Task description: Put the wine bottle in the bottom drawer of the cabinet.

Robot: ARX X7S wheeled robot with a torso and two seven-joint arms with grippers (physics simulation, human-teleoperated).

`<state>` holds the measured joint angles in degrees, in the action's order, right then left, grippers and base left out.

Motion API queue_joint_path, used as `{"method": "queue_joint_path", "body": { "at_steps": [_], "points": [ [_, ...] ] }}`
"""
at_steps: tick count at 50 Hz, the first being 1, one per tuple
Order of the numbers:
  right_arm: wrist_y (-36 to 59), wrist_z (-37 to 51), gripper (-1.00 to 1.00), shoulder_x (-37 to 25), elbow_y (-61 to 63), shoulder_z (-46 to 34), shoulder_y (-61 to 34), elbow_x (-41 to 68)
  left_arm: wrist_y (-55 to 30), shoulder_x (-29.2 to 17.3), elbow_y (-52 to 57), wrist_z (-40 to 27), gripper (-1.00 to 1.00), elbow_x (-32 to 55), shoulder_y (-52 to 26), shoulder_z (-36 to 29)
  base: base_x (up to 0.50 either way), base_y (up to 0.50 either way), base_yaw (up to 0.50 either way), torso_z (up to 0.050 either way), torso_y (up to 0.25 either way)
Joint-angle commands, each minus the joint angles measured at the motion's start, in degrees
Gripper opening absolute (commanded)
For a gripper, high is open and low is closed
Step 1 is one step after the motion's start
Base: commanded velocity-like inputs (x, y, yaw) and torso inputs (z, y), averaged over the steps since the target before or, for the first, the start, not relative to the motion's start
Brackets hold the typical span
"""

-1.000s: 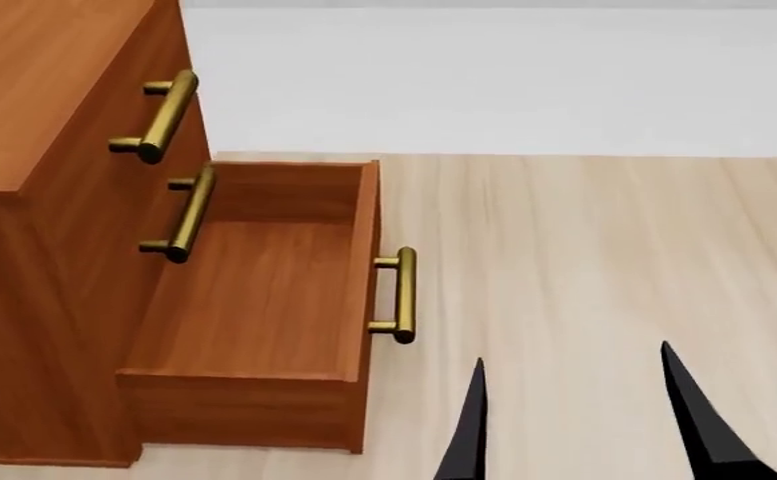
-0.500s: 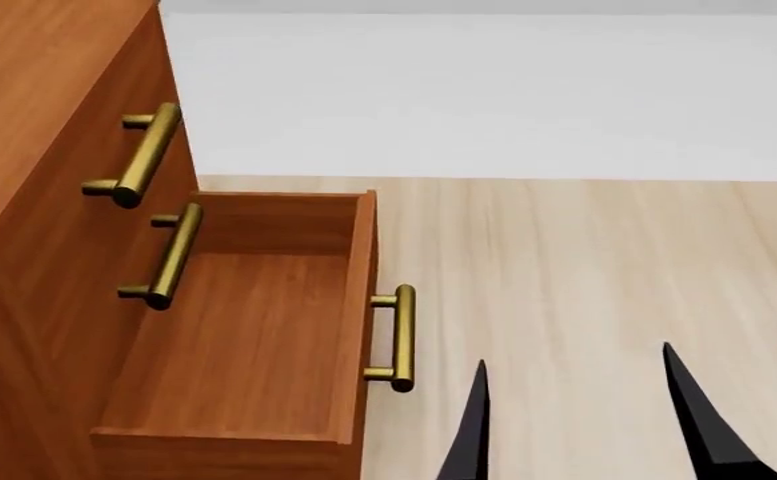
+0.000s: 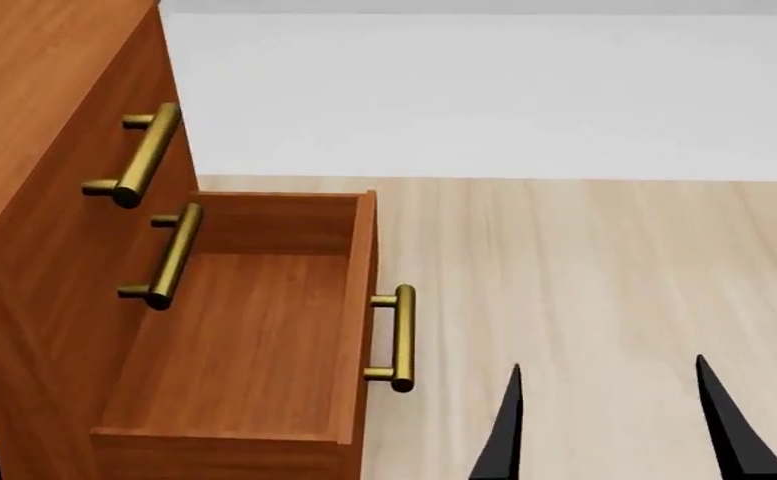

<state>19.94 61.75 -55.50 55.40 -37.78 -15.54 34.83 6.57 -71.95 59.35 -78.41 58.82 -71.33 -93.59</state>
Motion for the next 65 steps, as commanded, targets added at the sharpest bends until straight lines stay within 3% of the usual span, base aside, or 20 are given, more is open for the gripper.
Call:
{"method": "queue_joint_path", "body": {
  "at_steps": [1,14,38,48,53,65],
  "points": [
    [-3.94,3.71,1.0,-3.8,-0.8,3.23,4.05,1.36,0.78,-0.4,0.04,0.64,1.0,-0.7,-0.19,-1.16,0.0,0.0,0.0,0.0,0.0],
    [-12.42,8.21,1.0,-11.66,-1.18,8.36,11.69,2.67,1.33,1.06,-0.94,0.42,1.0,-1.53,0.69,-1.9,0.0,0.0,0.0,0.0,0.0],
    [-22.86,12.92,1.0,-17.65,-5.59,10.69,22.87,-0.01,1.33,1.57,-1.57,0.25,1.0,-1.55,0.79,-2.41,0.0,0.0,0.0,0.0,0.0],
    [-31.7,17.22,1.0,-22.15,-7.66,11.98,30.42,-1.64,1.01,1.8,-1.95,0.03,1.0,-1.62,0.72,-2.63,0.0,0.0,0.0,0.0,0.0],
    [-33.04,19.78,1.0,-22.89,-8.51,12.11,32.62,-2.98,2.55,-0.08,-2.48,0.89,1.0,-1.58,0.76,-2.37,0.0,0.0,0.0,0.0,0.0],
    [-36.28,22.44,1.0,-22.88,-12.48,12.6,35.75,-3.19,3.2,1.73,-3.45,0.47,1.0,-3.0,2.47,-3.05,0.0,0.0,0.0,0.0,0.0]
  ]
}}
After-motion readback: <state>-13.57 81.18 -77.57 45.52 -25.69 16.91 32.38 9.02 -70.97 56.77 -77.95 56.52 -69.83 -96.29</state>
